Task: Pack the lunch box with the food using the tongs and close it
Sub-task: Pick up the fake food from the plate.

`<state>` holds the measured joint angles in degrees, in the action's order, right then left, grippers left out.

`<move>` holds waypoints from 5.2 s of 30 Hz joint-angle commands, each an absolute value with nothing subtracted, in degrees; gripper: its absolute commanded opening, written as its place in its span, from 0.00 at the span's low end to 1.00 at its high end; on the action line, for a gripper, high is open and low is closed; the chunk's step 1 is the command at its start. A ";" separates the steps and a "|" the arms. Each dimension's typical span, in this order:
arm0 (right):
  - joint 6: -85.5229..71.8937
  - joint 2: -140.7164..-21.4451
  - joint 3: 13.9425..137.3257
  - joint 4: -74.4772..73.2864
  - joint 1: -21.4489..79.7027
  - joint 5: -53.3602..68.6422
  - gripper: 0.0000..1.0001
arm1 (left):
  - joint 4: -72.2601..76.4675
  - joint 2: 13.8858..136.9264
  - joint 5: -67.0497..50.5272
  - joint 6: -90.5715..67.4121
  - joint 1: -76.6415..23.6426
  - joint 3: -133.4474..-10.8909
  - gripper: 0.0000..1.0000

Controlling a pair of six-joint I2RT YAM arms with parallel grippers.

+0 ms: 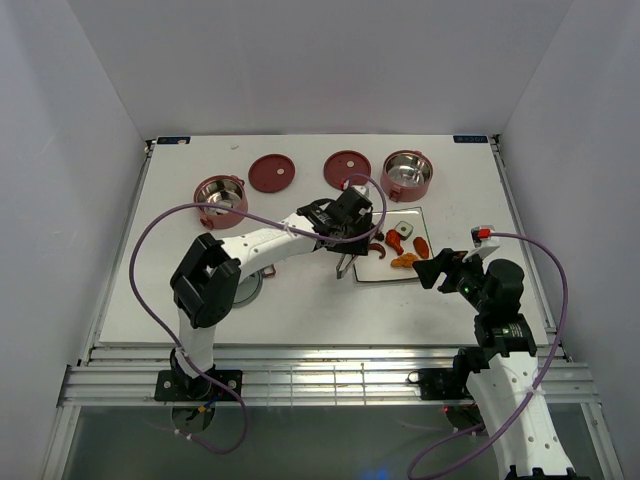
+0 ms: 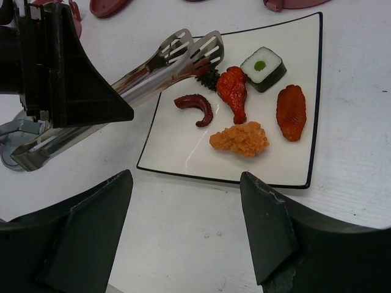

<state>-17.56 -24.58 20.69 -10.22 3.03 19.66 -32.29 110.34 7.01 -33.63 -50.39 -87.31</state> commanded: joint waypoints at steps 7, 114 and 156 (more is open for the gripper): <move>-17.14 -23.55 21.62 -8.70 3.08 20.92 0.77 | -32.96 110.83 6.33 -35.51 -51.07 -92.28 0.62; -17.31 -19.60 22.06 -9.84 2.99 21.71 0.77 | -45.35 117.07 10.20 -38.32 -54.49 -104.76 0.56; -17.31 -19.42 22.06 -9.76 2.99 21.27 0.77 | -49.04 113.64 14.15 -37.44 -54.23 -109.07 0.34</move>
